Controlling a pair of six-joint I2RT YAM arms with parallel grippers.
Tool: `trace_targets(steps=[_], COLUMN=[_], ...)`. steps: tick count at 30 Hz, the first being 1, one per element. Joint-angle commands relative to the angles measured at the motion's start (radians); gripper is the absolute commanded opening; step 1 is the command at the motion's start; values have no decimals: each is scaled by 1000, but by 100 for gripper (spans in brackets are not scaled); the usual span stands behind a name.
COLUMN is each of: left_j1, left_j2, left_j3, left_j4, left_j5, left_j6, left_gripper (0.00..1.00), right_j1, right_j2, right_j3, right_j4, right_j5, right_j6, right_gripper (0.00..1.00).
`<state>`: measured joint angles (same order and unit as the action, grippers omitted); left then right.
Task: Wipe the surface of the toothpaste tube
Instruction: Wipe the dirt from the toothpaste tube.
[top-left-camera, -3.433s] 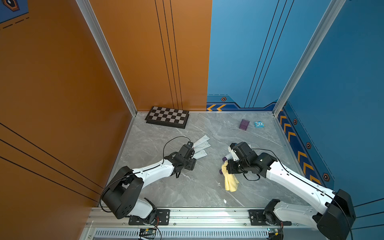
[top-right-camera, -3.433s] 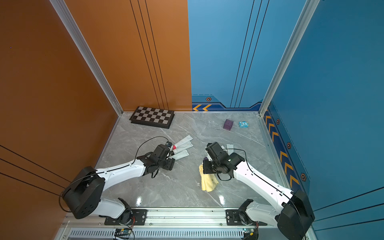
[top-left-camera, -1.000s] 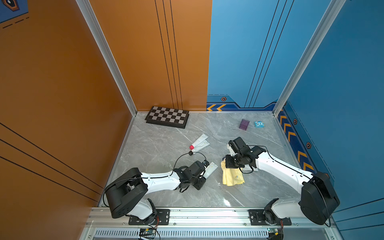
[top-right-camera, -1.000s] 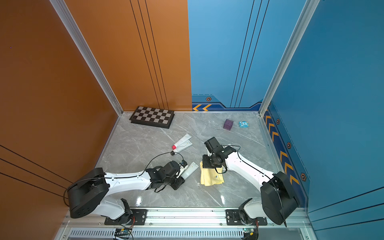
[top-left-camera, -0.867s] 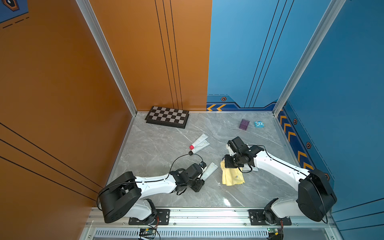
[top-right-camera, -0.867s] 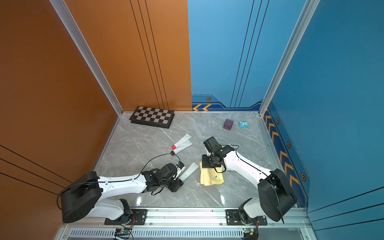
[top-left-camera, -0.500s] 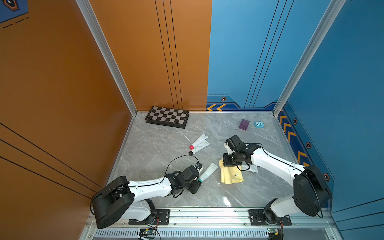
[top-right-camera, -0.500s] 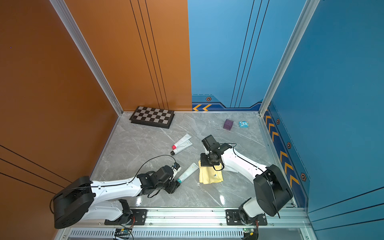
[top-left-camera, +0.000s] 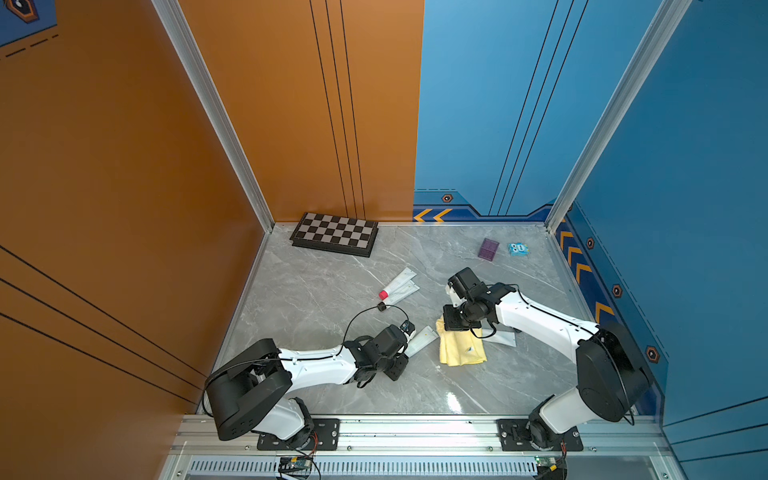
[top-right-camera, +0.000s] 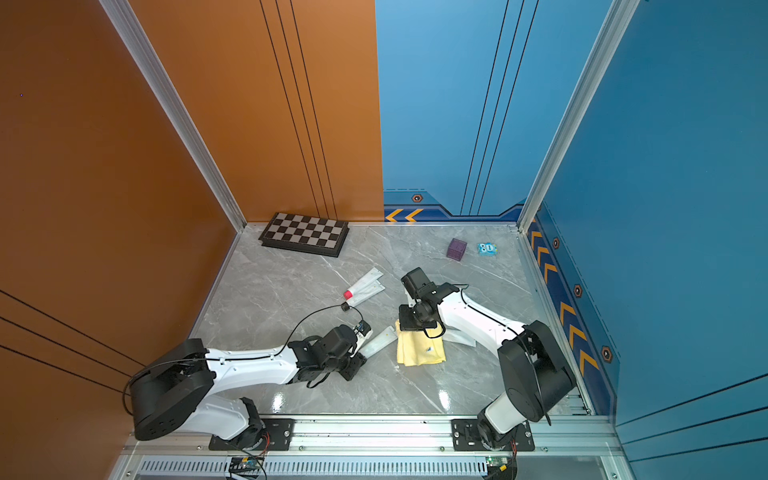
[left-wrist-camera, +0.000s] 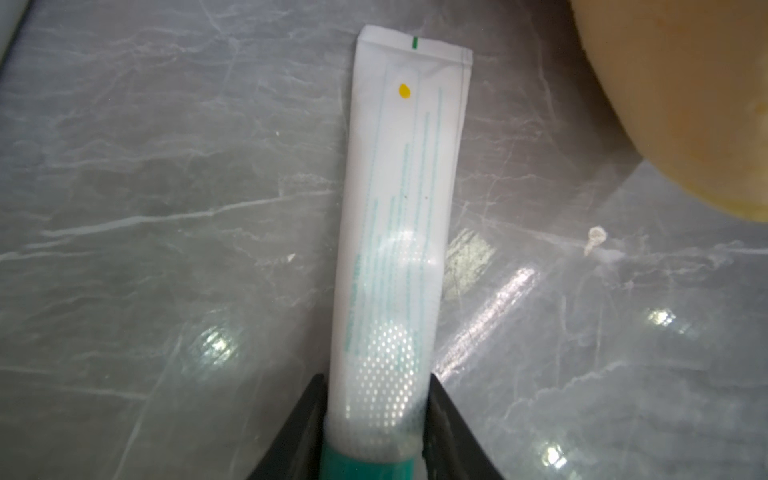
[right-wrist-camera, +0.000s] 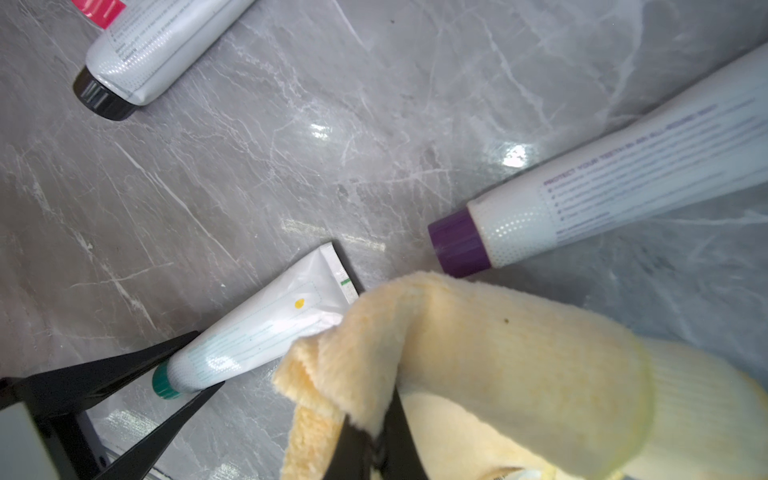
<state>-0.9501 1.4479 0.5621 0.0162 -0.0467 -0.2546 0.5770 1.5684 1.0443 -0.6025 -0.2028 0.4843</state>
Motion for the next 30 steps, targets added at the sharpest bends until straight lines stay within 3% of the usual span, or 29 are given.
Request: trace_targets(steps=[1,22,30], left_j1=[6,5,5], left_j2=[32,60,68], left_j3=[-13,-5,-3], left_j4=[-72,-70,-71], left_j5=[42,45,47], left_j6=[0,2,2], left_gripper=[34,27,25], right_j1=[-10,83,88], right_j2=[29,229,341], right_j3=[36,126,143], right_j4=[-31,-6,-6], right_j5=[-16,-102,-33], right_j6=[-29,-50,-53], right_gripper=[0,0,0])
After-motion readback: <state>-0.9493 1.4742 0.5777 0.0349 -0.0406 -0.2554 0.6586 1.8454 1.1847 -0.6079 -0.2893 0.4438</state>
